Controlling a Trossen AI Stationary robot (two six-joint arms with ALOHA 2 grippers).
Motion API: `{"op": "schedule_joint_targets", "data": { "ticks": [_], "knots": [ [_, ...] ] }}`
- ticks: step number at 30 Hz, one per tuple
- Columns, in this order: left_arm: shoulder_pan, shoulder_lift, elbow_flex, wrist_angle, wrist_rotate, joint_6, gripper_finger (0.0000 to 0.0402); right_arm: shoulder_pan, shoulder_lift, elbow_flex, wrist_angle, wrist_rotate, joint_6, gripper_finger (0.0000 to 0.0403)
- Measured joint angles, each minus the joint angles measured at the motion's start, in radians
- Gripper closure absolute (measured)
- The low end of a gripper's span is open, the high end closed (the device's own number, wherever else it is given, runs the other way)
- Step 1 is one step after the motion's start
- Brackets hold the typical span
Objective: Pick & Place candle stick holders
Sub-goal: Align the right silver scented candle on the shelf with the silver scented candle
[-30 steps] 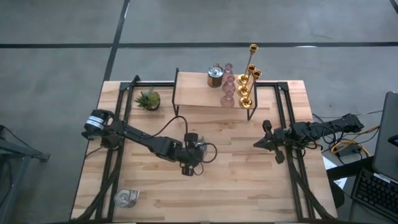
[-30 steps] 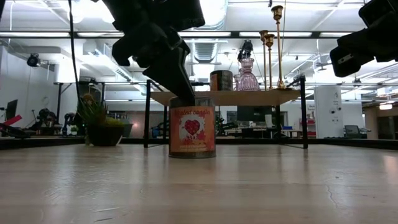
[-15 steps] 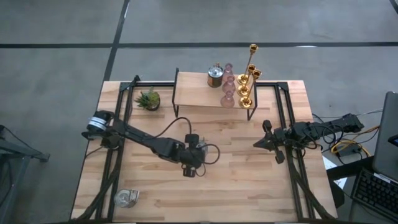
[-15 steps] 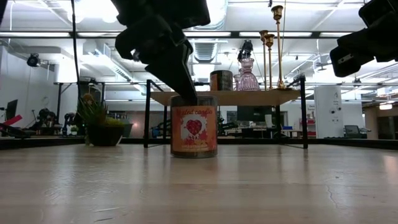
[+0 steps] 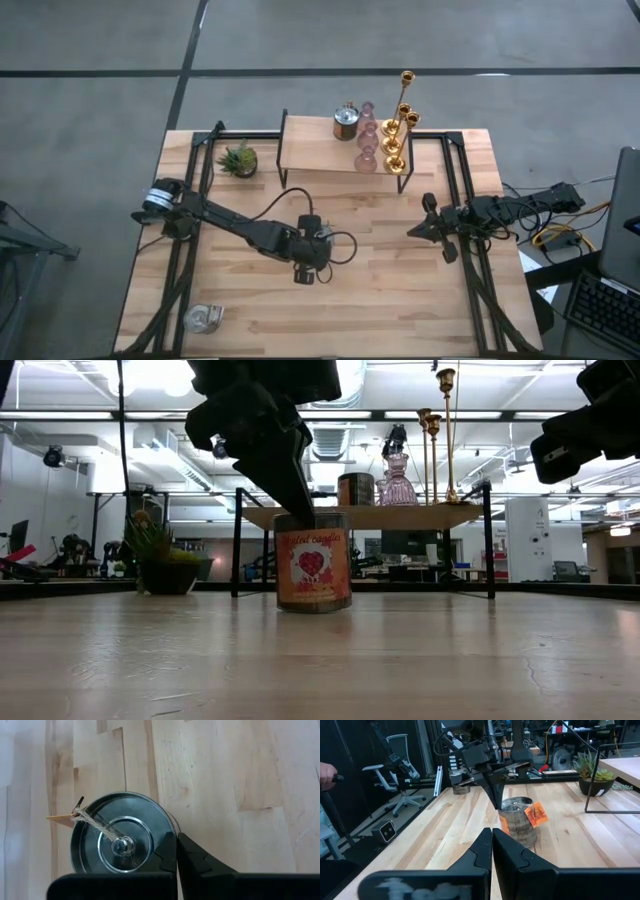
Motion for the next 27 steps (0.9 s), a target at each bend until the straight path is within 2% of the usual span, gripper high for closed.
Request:
{"op": "schedule_joint_targets", "data": {
  "ticks": [11,21,27],
  "knots": [
    [0.000,0.000,0.006,-0.015,-0.016,-0.002,0.0400,0.000,0.000,0.000,0.000,0.000,0.000,0.0394],
    [0.021,-0.004,0.092,-0.098,-0.009,0.019,0.0400,0.000,0.000,0.000,0.000,0.000,0.000,0.0394],
    [0.066,-0.004,0.169,-0.202,-0.008,0.032,0.0400,0.000,0.000,0.000,0.000,0.000,0.000,0.0394]
  ]
}}
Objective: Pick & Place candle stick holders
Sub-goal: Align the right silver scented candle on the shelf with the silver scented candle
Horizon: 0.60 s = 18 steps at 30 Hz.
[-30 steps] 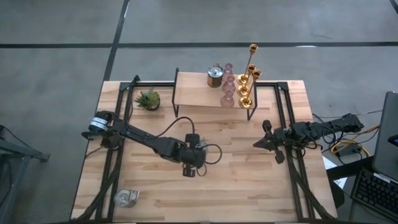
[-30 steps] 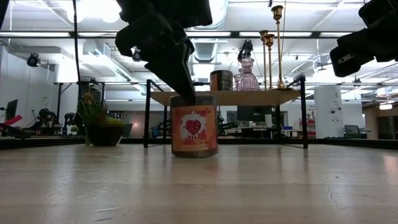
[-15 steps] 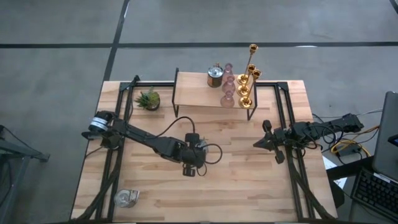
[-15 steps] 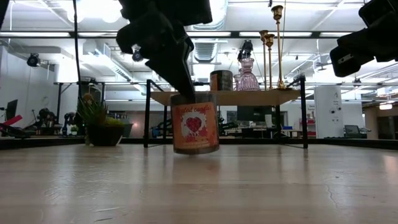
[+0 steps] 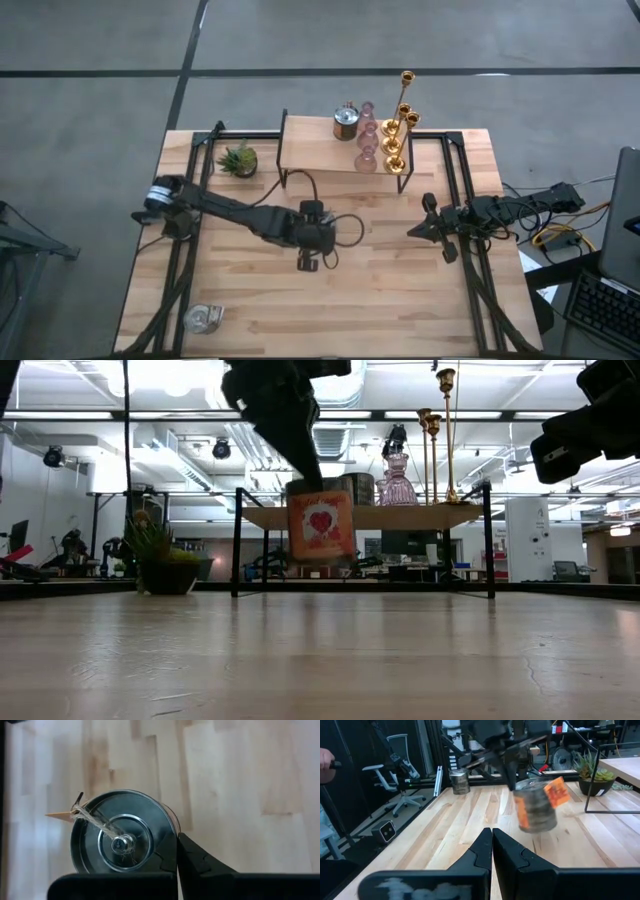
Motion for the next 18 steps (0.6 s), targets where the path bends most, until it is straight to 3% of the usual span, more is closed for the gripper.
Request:
{"op": "schedule_joint_targets", "data": {
  "ticks": [18],
  "knots": [
    [0.138,-0.002,0.204,-0.136,0.034,0.107,0.0401,0.000,0.000,0.000,0.000,0.000,0.000,0.0394]
  ]
}}
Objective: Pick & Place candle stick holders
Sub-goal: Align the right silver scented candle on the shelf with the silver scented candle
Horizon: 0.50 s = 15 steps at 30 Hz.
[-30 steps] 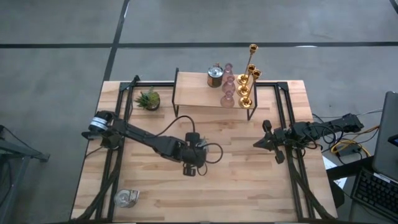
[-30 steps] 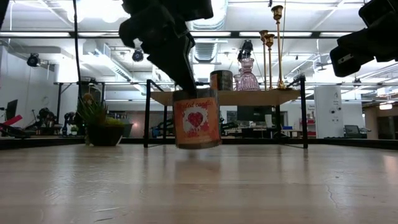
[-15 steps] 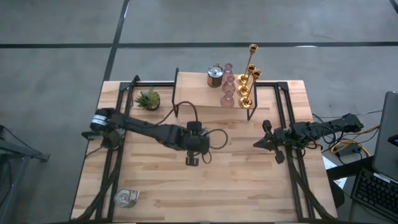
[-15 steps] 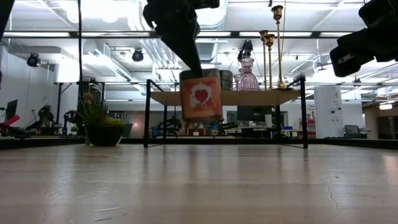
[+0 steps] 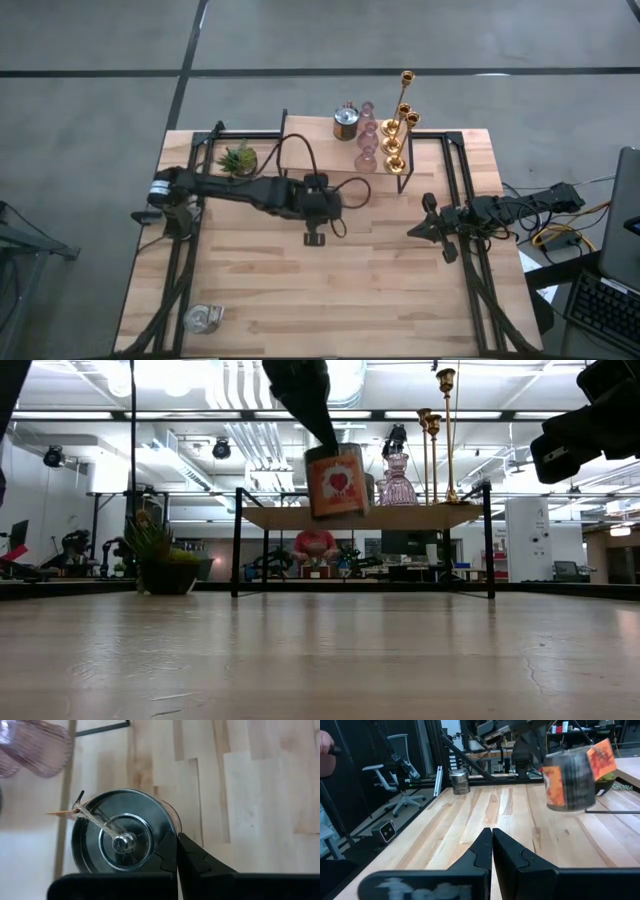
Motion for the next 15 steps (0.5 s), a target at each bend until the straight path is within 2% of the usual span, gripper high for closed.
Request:
{"op": "schedule_joint_targets", "data": {
  "ticks": [15],
  "knots": [
    [0.079,0.000,0.109,-0.015,-0.002,0.076,0.0401,0.000,0.000,0.000,0.000,0.000,0.000,0.0394]
  ]
}}
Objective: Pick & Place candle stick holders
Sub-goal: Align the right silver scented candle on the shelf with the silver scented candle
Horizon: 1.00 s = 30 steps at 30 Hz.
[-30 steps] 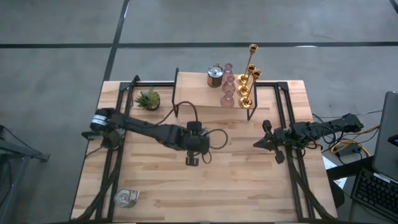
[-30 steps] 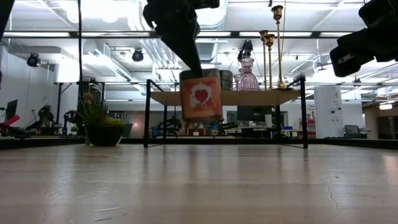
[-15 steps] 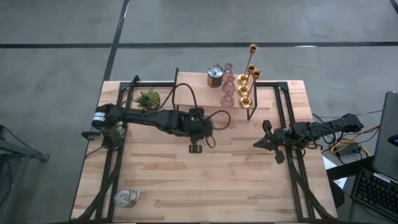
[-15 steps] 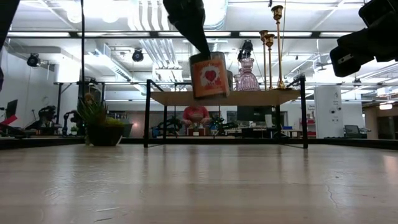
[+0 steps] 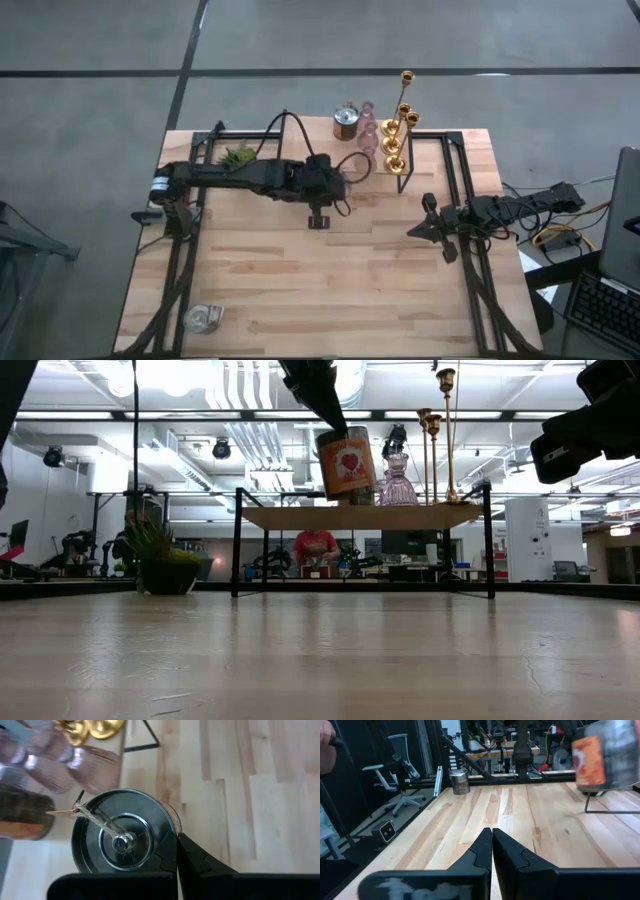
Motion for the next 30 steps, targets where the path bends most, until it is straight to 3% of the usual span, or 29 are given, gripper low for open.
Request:
{"op": "schedule_joint_targets", "data": {
  "ticks": [17,30],
  "knots": [
    [0.174,0.000,0.057,0.011,0.004,0.059,0.0401,0.000,0.000,0.000,0.000,0.000,0.000,0.0394],
    [0.246,0.002,0.045,0.113,0.061,0.077,0.0401,0.000,0.000,0.000,0.000,0.000,0.000,0.0394]
  ]
}}
